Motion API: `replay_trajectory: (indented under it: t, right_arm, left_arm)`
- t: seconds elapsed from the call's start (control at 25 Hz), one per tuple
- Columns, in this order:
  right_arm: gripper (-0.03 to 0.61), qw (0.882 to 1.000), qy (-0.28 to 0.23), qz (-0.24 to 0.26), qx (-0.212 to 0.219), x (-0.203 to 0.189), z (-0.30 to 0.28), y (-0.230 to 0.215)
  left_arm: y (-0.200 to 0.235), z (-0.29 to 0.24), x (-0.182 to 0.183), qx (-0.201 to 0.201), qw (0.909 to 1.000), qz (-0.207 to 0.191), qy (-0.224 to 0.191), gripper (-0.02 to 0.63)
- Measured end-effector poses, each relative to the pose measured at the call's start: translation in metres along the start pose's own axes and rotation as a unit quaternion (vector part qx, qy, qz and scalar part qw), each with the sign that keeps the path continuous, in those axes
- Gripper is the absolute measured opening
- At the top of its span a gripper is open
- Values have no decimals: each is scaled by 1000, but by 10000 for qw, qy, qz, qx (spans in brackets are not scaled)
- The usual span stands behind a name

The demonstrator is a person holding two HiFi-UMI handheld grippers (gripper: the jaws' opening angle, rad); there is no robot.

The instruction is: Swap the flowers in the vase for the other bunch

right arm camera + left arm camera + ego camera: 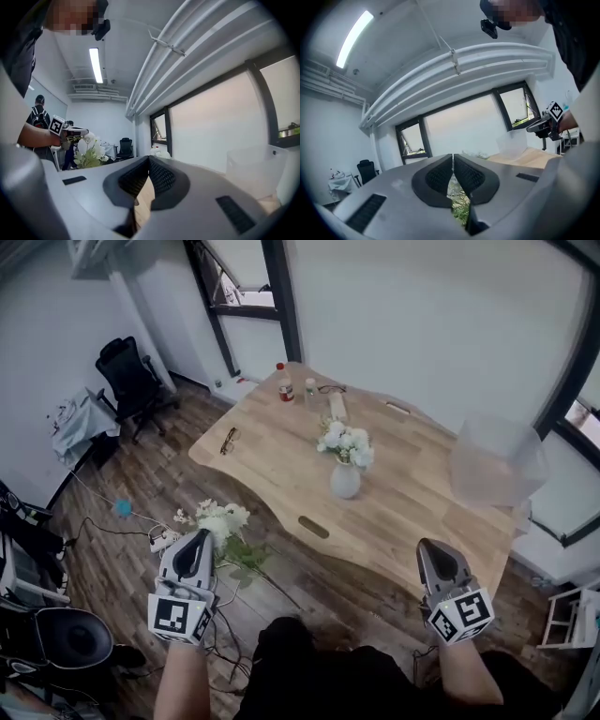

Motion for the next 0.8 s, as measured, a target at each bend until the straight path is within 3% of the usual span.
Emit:
replay_trajectory:
  t: [0.24,0.52,0.8]
  right_arm:
    - [25,9995,94,-77,-296,-14,-35,-19]
    - [25,9987,156,-130,-460,-25,-123,-18]
    - [25,9953,391,44,-890,-25,-194,-20]
  left_arm:
    - [13,-53,-22,-383,9992,3,-61,15]
    - [67,-137,-68,-803,9966,96,-148,15]
    - [98,-237,-101,-1604,9852,487,-369,15]
Point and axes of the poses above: the fingertips, and each gripper's own axes: z backward along the fingers, y to its left, x out of its top, the point moved 6 cm from there along z, backward along the fingers, and after that the axes turned 14 degrees about -y, right-handed, at the moved point
